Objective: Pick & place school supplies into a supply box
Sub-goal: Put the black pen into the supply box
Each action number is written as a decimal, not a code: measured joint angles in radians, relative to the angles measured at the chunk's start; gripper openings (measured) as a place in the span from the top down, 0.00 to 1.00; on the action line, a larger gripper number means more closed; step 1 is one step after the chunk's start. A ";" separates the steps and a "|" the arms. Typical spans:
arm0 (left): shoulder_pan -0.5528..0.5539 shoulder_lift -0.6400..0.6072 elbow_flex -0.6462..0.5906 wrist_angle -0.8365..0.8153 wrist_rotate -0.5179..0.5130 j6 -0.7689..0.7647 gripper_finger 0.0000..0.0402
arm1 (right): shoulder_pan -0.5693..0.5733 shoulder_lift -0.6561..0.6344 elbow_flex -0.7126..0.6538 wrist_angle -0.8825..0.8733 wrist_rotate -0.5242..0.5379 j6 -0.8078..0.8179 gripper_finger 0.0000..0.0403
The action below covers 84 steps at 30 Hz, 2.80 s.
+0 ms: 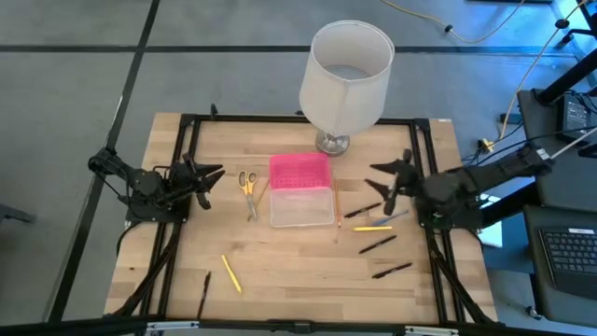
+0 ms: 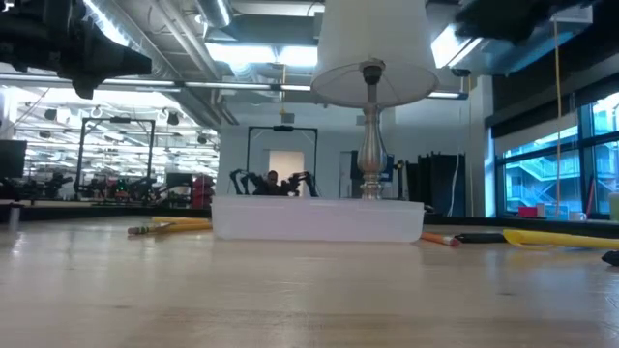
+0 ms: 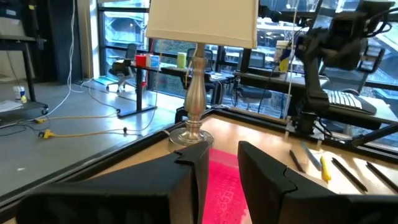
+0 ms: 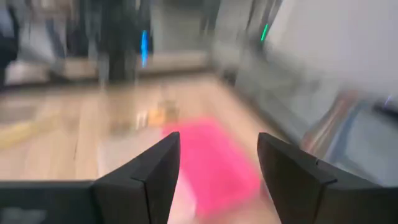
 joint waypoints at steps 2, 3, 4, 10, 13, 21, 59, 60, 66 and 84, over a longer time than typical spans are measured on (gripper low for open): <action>0.000 0.000 0.000 0.000 0.000 0.001 0.80 | -0.074 0.071 0.065 -0.163 -0.136 0.079 0.46; 0.000 0.000 0.000 0.000 0.000 0.007 0.80 | -0.113 0.107 0.092 -0.223 -0.204 0.101 0.46; 0.000 0.000 0.000 0.000 0.000 0.008 0.80 | -0.149 0.143 0.116 -0.270 -0.270 0.109 0.46; 0.000 0.000 0.000 -0.003 -0.001 0.008 0.80 | -0.286 0.343 0.196 -0.323 -0.572 -0.070 0.46; 0.000 0.000 0.000 -0.003 -0.002 0.008 0.80 | -0.301 0.436 0.202 -0.325 -0.628 -0.174 0.46; 0.000 0.000 0.000 -0.003 -0.002 0.008 0.80 | -0.301 0.658 0.200 -0.415 -0.727 -0.287 0.46; 0.000 0.000 0.000 -0.062 -0.086 0.008 0.81 | -0.299 0.949 0.201 -0.353 -0.697 -0.388 0.86; 0.000 0.000 0.000 -0.062 -0.086 0.008 0.81 | -0.299 0.942 0.201 -0.354 -0.697 -0.388 0.86; 0.000 0.000 0.000 -0.061 -0.086 -0.002 0.81 | -0.302 0.890 0.218 -0.459 -0.665 -0.386 0.86; 0.000 0.000 0.000 -0.056 -0.100 -0.055 0.81 | -0.384 0.858 0.600 -0.263 -0.699 -0.394 0.86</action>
